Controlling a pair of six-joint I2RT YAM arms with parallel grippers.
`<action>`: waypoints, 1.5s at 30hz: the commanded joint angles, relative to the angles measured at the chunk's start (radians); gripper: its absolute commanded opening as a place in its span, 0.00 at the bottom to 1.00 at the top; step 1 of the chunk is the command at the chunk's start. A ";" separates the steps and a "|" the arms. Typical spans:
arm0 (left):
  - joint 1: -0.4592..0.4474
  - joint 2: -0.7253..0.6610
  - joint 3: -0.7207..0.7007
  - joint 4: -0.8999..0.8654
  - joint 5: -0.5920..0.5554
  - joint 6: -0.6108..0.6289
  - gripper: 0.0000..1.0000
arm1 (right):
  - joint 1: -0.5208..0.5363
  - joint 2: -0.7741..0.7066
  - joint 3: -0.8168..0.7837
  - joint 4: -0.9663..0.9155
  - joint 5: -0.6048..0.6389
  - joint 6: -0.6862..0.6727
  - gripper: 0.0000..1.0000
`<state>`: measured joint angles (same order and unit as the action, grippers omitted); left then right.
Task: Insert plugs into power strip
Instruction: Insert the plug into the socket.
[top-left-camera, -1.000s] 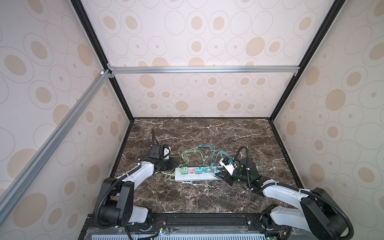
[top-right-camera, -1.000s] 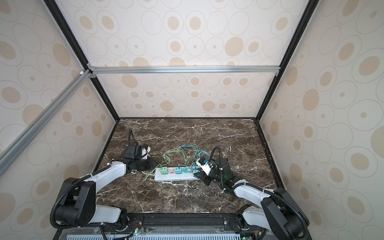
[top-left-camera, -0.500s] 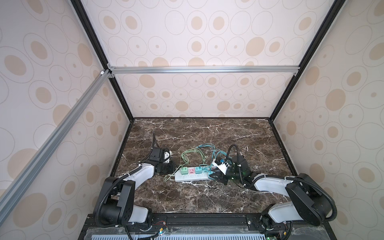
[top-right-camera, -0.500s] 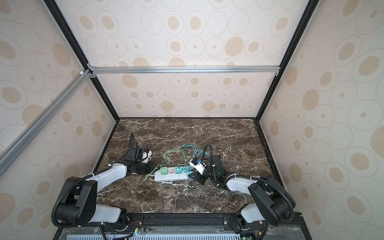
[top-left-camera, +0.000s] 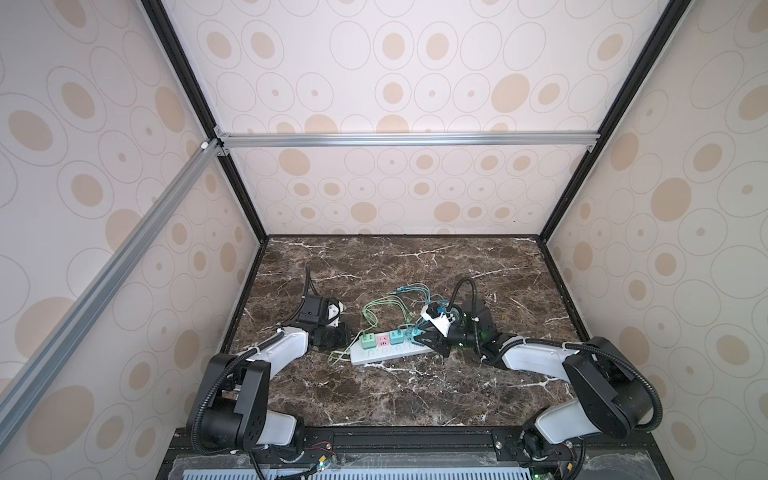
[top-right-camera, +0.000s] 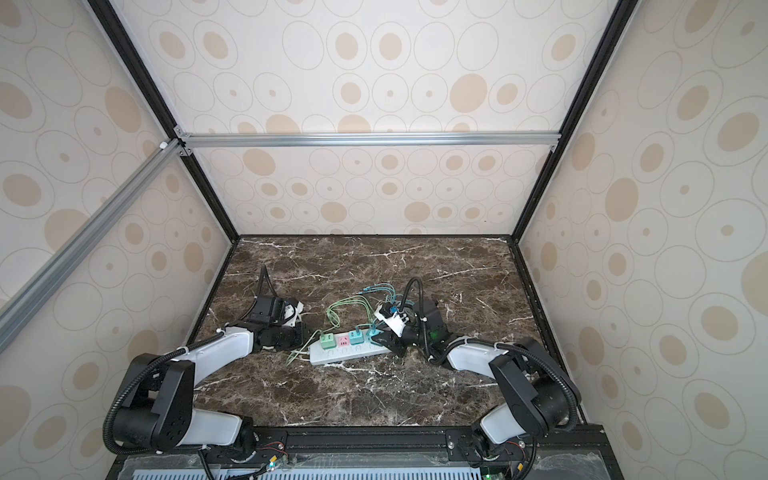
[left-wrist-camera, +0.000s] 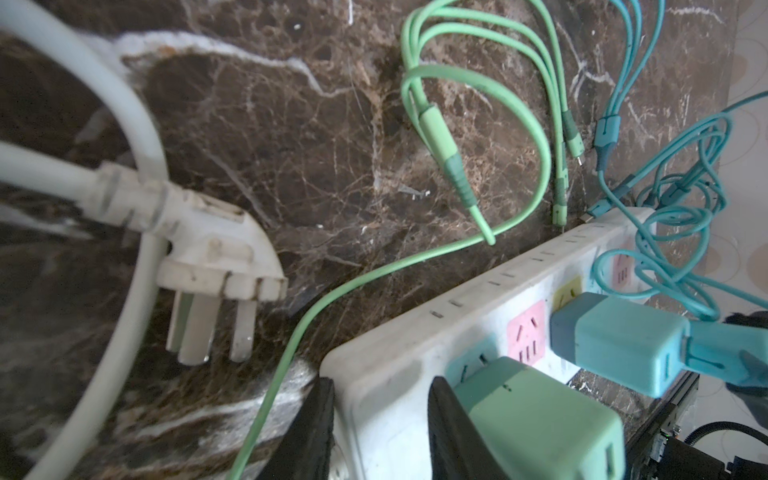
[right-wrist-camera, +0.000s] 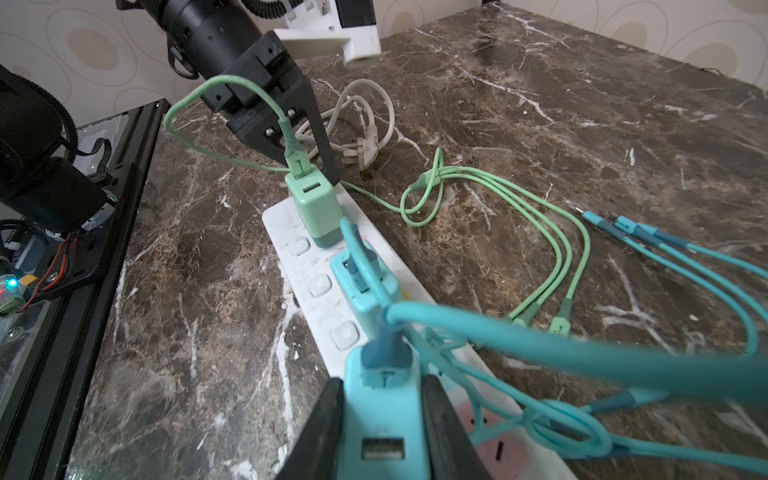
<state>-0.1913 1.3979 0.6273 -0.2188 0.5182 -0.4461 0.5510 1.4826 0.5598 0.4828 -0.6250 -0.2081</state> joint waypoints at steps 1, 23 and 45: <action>0.004 -0.031 -0.010 -0.036 0.009 0.028 0.38 | -0.020 0.025 0.036 -0.008 -0.035 -0.049 0.00; 0.005 -0.026 -0.036 -0.028 0.032 0.016 0.26 | -0.080 0.096 0.081 -0.014 -0.048 -0.111 0.00; 0.000 0.137 0.048 0.055 0.022 0.008 0.22 | -0.121 -0.052 -0.010 -0.122 -0.042 -0.139 0.00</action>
<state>-0.1898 1.5017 0.6586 -0.1398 0.5808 -0.4526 0.4435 1.4597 0.5812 0.3626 -0.6472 -0.3454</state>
